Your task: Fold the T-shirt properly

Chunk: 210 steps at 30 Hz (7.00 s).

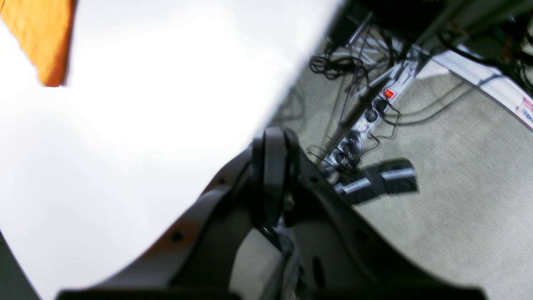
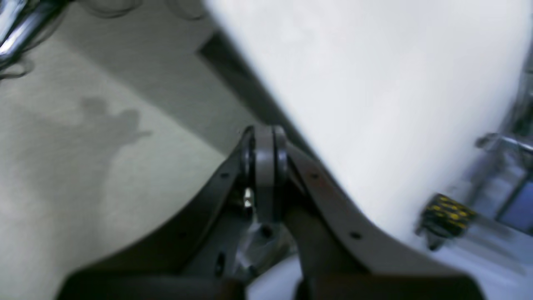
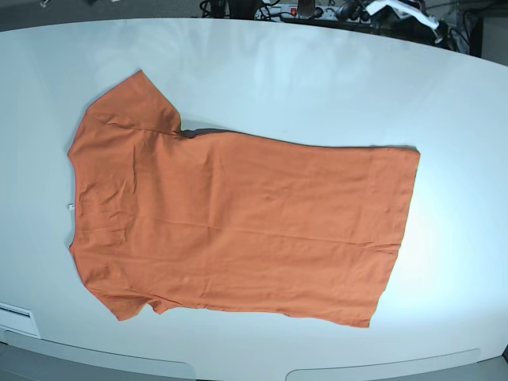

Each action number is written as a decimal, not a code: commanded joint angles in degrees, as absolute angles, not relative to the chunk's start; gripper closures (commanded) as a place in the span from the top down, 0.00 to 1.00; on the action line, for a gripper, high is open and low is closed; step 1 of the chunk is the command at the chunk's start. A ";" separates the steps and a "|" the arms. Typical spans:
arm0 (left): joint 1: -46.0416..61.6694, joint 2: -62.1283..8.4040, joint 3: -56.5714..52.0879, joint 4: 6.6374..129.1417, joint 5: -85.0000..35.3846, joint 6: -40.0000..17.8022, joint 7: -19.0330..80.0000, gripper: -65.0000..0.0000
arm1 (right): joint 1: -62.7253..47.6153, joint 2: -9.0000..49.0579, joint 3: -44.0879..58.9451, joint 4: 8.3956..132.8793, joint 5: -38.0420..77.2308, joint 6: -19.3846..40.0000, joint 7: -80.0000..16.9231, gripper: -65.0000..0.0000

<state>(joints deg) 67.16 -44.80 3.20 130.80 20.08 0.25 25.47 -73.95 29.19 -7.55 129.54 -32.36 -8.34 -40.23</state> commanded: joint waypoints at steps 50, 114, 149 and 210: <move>-8.45 -64.25 43.18 90.35 18.50 -15.44 -5.39 0.00 | -55.00 29.26 3.81 130.43 -8.34 5.89 -30.00 0.00; 0.23 -75.75 43.18 110.50 11.29 -15.90 0.49 0.00 | -57.10 32.53 9.43 125.40 -4.29 14.61 -36.75 0.00; 5.91 -71.44 42.59 124.57 17.54 -1.43 24.36 0.00 | -51.92 32.75 10.24 135.00 -6.00 15.81 -32.47 0.00; 4.40 -58.06 35.88 116.14 19.70 26.65 21.02 0.58 | -34.30 33.17 10.98 126.34 4.32 2.66 -29.43 0.53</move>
